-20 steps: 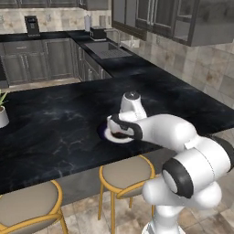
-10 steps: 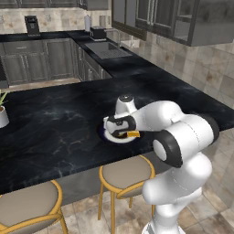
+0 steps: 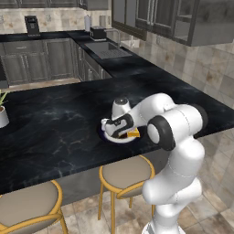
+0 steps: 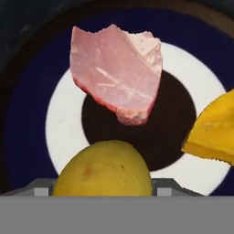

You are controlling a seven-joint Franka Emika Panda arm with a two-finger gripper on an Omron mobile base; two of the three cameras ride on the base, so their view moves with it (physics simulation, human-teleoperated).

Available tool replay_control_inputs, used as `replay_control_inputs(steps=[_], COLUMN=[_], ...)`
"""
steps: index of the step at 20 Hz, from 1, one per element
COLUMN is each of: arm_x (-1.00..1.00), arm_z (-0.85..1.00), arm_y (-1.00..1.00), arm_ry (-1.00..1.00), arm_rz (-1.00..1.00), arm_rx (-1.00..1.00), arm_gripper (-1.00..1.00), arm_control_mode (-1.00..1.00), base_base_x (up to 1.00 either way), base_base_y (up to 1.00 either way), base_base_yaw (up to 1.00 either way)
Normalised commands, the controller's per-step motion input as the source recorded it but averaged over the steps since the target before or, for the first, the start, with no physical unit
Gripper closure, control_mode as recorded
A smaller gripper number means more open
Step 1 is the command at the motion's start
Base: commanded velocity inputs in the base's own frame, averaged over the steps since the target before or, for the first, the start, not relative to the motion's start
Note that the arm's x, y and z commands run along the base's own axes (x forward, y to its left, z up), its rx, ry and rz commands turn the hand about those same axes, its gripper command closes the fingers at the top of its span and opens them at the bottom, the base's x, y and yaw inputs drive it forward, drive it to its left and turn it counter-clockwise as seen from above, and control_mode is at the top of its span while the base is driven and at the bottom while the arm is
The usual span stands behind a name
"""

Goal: Take the cheese, steak, and lemon from the fridge and place them on the plate on the dining counter to create an appetizer plate.

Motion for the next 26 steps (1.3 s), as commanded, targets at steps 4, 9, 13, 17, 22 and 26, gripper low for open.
replay_control_inputs(steps=[4,9,13,17,22,26], arm_x=[0.01,-0.06,0.0,-0.12,-0.42,-0.94], arm_z=[-0.12,0.07,0.31,0.54,0.59,0.56], arm_y=[0.0,-0.1,-0.21,-0.28,-0.16,-0.28], arm_ry=[0.01,0.0,0.0,0.02,0.01,0.0], arm_rz=[-0.05,-0.08,-0.13,-0.15,-0.15,-0.1], arm_rx=[0.0,0.0,0.01,0.02,0.01,0.02], arm_gripper=[-1.0,-1.0,-1.0,-1.0,-1.0,-1.0], arm_control_mode=[-1.0,-1.0,-1.0,-1.0,-1.0,-1.0], base_base_x=[0.0,0.0,0.0,0.0,0.0,0.0], base_base_y=[0.0,0.0,0.0,0.0,0.0,0.0], base_base_yaw=[0.0,0.0,0.0,0.0,0.0,0.0])
